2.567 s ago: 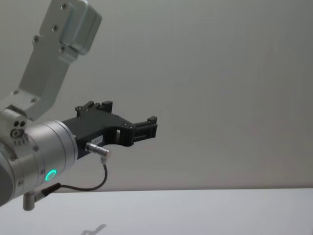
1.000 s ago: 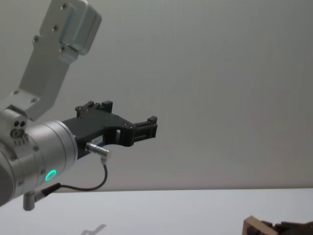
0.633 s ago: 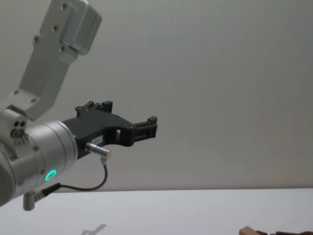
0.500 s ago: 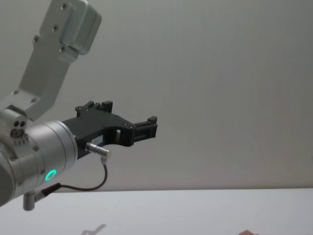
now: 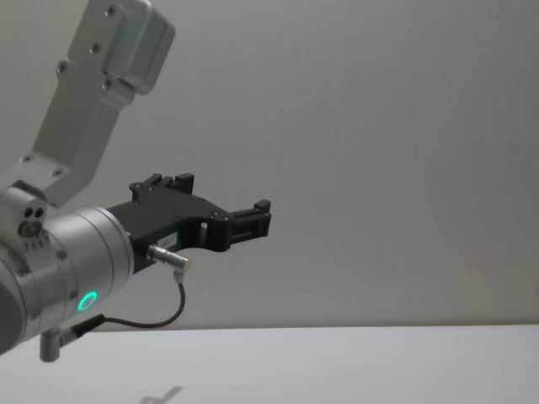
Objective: Use the one hand to pick up the stamp and affix it onto the A4 paper.
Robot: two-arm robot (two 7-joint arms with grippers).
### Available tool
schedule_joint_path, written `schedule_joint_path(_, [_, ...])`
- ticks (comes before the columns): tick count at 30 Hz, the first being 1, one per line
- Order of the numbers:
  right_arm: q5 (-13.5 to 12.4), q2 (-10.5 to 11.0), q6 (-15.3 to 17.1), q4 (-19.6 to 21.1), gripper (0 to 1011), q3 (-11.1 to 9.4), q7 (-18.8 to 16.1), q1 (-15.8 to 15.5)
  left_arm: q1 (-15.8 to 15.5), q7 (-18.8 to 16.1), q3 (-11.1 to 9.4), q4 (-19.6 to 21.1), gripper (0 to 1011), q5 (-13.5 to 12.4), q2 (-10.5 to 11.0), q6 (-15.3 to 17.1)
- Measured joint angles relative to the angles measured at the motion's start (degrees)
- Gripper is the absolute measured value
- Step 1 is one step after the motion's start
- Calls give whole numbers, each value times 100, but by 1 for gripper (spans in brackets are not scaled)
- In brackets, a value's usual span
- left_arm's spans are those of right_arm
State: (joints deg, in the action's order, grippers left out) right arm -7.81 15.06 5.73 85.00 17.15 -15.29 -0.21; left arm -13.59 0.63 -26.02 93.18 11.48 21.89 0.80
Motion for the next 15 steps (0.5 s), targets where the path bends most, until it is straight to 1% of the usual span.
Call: schedule_joint_path(15, [7, -18, -4, -87, 221, -10, 82, 28, 0, 0, 0, 0, 1001, 0, 0, 0])
